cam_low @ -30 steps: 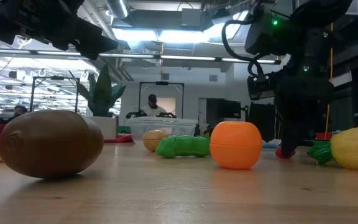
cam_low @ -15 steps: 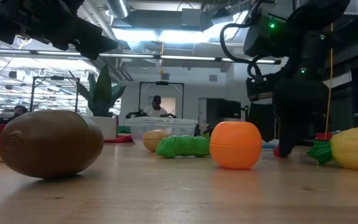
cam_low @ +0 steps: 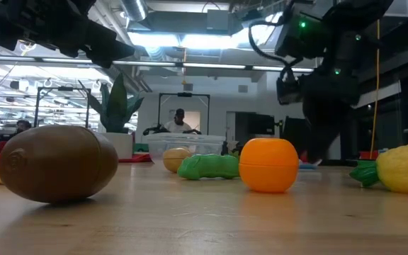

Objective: Pick and placing Produce into tupperware
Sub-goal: Put the raspberry into the transparent bin

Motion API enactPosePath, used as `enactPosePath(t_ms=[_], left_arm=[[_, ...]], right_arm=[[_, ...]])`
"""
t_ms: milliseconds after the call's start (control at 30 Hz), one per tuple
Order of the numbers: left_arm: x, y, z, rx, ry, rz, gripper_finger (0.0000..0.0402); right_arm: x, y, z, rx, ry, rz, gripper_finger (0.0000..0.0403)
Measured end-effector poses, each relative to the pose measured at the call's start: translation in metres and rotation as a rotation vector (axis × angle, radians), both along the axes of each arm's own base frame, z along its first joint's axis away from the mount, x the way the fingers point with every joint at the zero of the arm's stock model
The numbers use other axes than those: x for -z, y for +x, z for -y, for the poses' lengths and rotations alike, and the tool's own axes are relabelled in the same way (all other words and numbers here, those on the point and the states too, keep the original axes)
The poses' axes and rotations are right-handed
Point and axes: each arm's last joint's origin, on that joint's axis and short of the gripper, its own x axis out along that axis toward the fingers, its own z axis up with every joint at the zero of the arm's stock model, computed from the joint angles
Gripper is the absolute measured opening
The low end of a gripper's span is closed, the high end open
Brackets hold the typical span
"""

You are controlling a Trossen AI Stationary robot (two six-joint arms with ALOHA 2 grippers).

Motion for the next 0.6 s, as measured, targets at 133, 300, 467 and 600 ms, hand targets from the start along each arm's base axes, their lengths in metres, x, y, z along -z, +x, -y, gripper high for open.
enactPosePath(t_ms=[133, 300, 467, 600], left_arm=[[0.000, 0.000, 0.000, 0.000, 0.000, 0.004, 0.0247], [-0.001, 0.000, 0.000, -0.010, 0.002, 0.006, 0.0247], [-0.002, 0.000, -0.002, -0.063, 0.011, 0.017, 0.0247], [-0.004, 0.001, -0.003, -0.101, 0.014, 0.046, 0.0247]], right_arm=[[-0.019, -0.004, 0.009, -0.023, -0.020, 0.078, 0.0095], [-0.049, -0.015, 0.019, -0.069, -0.073, 0.201, 0.0096], [-0.069, -0.031, 0.027, -0.064, -0.202, 0.329, 0.0095], [-0.061, -0.044, 0.029, -0.048, -0.247, 0.498, 0.0095]])
